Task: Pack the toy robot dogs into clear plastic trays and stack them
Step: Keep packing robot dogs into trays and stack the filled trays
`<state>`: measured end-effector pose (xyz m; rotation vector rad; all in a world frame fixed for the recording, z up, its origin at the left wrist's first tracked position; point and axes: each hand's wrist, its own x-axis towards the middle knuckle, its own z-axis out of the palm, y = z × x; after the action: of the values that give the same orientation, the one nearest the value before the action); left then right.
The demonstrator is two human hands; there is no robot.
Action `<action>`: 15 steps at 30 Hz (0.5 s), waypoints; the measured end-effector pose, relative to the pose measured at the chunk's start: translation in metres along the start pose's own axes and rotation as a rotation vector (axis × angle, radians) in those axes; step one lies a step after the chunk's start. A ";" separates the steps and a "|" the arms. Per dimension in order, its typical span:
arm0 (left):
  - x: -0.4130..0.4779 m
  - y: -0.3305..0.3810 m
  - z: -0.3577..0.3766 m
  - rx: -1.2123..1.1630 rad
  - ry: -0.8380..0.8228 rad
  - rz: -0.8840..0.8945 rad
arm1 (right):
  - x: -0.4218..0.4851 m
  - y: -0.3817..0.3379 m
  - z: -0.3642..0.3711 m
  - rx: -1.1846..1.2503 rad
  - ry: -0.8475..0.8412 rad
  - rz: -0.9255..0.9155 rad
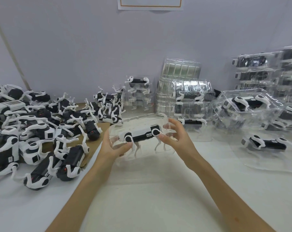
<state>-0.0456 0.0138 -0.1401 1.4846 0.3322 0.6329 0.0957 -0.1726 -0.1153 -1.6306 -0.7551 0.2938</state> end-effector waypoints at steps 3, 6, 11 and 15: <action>-0.001 -0.002 0.001 0.133 0.029 0.044 | -0.001 0.000 -0.002 0.012 0.024 -0.006; -0.001 -0.004 0.003 0.232 0.062 0.128 | -0.001 0.001 -0.003 0.021 0.057 -0.011; -0.001 -0.005 0.007 0.195 0.141 0.127 | 0.002 0.003 0.000 -0.008 0.155 0.089; 0.003 -0.004 -0.002 0.053 0.130 0.013 | 0.001 0.000 0.001 -0.010 0.056 0.327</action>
<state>-0.0437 0.0167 -0.1435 1.5006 0.4429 0.7373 0.0962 -0.1711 -0.1156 -1.7635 -0.4462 0.4753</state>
